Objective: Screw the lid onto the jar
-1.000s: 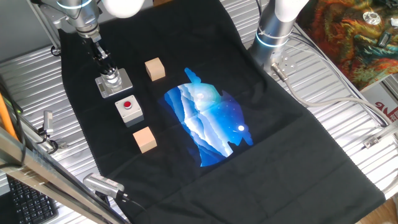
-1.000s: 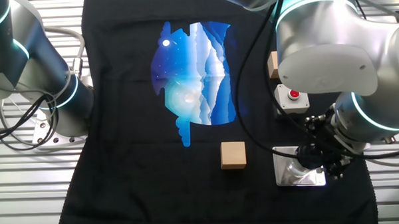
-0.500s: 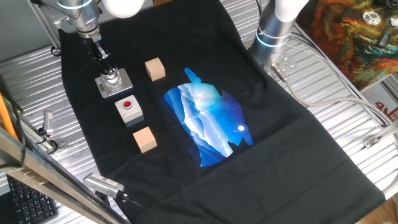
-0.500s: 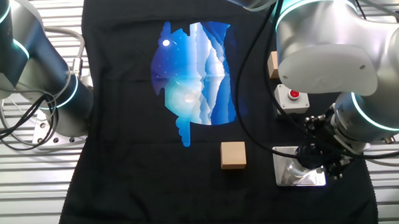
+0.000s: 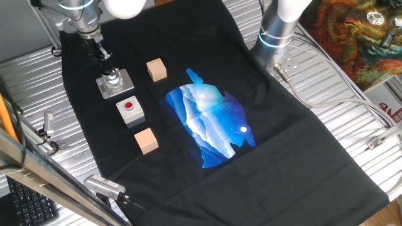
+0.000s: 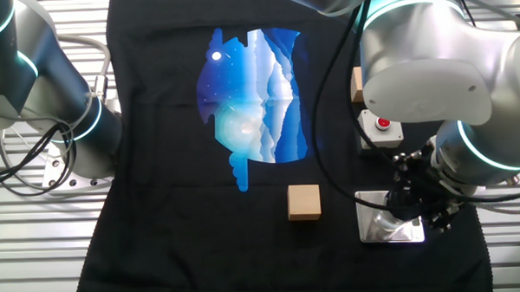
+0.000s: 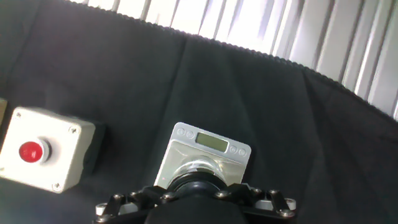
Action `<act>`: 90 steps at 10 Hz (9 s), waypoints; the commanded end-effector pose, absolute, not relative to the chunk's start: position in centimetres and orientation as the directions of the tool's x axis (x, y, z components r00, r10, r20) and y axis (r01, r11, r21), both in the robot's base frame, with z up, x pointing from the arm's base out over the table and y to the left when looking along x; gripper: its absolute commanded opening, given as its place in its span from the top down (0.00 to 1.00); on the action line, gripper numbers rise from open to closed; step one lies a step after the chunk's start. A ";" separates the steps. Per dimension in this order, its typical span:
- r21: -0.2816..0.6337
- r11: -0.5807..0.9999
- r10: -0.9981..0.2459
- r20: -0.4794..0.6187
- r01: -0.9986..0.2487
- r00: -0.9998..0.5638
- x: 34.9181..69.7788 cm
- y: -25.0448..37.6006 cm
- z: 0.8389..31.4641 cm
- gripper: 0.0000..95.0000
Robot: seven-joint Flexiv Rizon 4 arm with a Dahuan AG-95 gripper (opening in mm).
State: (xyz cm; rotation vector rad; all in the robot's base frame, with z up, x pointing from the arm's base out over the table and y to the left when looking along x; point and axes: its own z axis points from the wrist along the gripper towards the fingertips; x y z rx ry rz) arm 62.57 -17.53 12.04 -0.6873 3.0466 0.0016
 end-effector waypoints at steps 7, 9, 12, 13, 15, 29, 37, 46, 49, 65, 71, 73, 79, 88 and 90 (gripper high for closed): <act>0.010 0.267 -0.964 0.018 -0.964 -0.267 62.6 -17.5 12.6 0.20; -0.017 0.118 -0.992 0.038 -0.993 -0.119 62.6 -17.5 12.6 0.20; -0.071 -0.068 -0.997 0.037 -0.995 0.065 62.5 -17.5 12.6 0.00; -0.083 -0.088 -0.996 0.035 -0.993 0.085 62.5 -17.5 12.6 0.00; -0.091 -0.089 -0.996 0.011 -0.992 0.088 62.5 -17.6 12.6 0.00; -0.053 -0.066 -0.998 -0.002 -0.996 0.067 62.0 -17.9 12.0 0.00; -0.026 -0.083 -0.997 0.006 -0.996 0.083 62.0 -17.9 11.8 0.20; -0.026 -0.068 -0.998 0.010 -0.997 0.067 61.8 -18.0 11.6 0.20; -0.033 -0.061 -0.998 0.009 -0.998 0.061 61.6 -18.1 11.4 0.20; -0.026 -0.003 -1.000 0.008 -1.000 0.002 61.6 -18.1 11.5 0.80; -0.025 0.034 -0.999 0.011 -0.999 -0.034 61.6 -18.1 11.6 1.00; -0.030 0.036 -0.999 0.012 -0.999 -0.036 61.6 -18.1 11.6 1.00; -0.020 0.061 -0.998 0.012 -0.998 -0.062 61.6 -18.1 11.6 1.00; -0.021 0.118 -0.993 0.009 -0.993 -0.118 61.6 -18.2 11.7 1.00; -0.025 0.134 -0.991 0.010 -0.991 -0.134 61.6 -18.2 11.7 1.00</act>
